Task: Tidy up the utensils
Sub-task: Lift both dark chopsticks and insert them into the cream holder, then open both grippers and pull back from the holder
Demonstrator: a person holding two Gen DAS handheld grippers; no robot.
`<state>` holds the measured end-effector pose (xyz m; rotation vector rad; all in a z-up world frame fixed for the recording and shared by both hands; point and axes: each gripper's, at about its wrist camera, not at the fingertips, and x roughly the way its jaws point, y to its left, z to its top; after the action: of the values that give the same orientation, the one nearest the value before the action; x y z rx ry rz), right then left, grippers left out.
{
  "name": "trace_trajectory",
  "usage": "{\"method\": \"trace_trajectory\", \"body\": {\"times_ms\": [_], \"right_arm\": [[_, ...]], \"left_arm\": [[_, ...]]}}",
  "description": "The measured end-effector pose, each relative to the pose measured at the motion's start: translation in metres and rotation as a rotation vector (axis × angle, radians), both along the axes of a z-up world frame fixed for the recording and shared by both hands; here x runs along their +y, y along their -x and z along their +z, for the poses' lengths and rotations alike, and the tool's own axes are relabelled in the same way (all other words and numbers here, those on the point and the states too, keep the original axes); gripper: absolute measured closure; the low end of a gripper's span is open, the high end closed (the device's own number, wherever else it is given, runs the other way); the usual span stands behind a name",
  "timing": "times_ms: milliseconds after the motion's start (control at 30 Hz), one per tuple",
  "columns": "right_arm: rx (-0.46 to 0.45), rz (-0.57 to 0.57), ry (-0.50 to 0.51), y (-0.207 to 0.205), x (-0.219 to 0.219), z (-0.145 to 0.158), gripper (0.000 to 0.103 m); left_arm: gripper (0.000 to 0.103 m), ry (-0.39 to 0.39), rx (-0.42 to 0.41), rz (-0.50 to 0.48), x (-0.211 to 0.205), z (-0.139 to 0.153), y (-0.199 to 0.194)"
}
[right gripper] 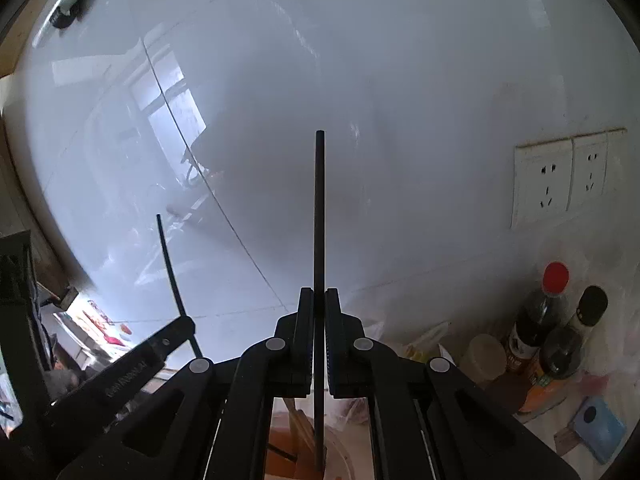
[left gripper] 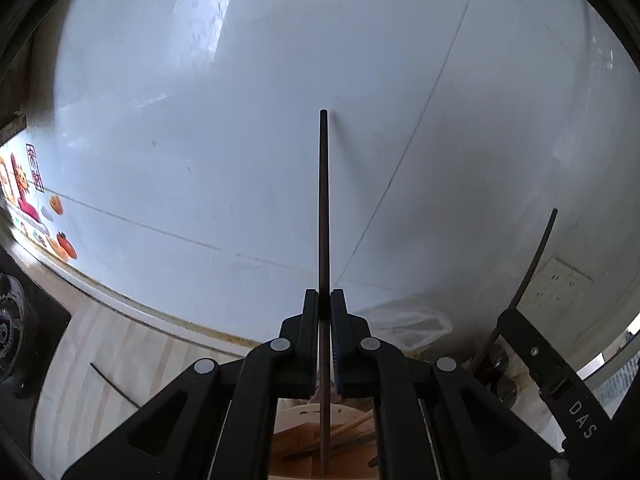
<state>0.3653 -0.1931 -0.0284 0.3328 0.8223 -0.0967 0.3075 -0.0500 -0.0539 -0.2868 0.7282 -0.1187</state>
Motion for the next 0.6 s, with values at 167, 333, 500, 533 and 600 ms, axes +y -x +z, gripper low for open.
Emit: {"method": "trace_trajectory", "body": {"times_ms": [167,333,500,533,600], "right_arm": [[0.009,0.013,-0.003,0.005,0.006,-0.010,0.098],[0.028,0.046,0.001,0.010,0.012,-0.016,0.098],[0.124,0.124,-0.057,0.017,0.012,-0.025,0.096],[0.139,0.134,-0.070,0.020,0.009,-0.024,0.090],[0.148,0.137,-0.085,0.030,0.002,-0.019,0.064]], "left_arm": [[0.100,-0.008,0.026,-0.025,-0.006,-0.010,0.000],[0.099,0.001,0.087,-0.064,-0.008,-0.015,0.004],[0.079,-0.009,0.137,-0.113,-0.010,0.001,0.024],[0.044,-0.033,0.135,-0.105,-0.010,0.007,0.030],[0.007,-0.053,0.109,-0.092,-0.006,0.020,0.046]]}}
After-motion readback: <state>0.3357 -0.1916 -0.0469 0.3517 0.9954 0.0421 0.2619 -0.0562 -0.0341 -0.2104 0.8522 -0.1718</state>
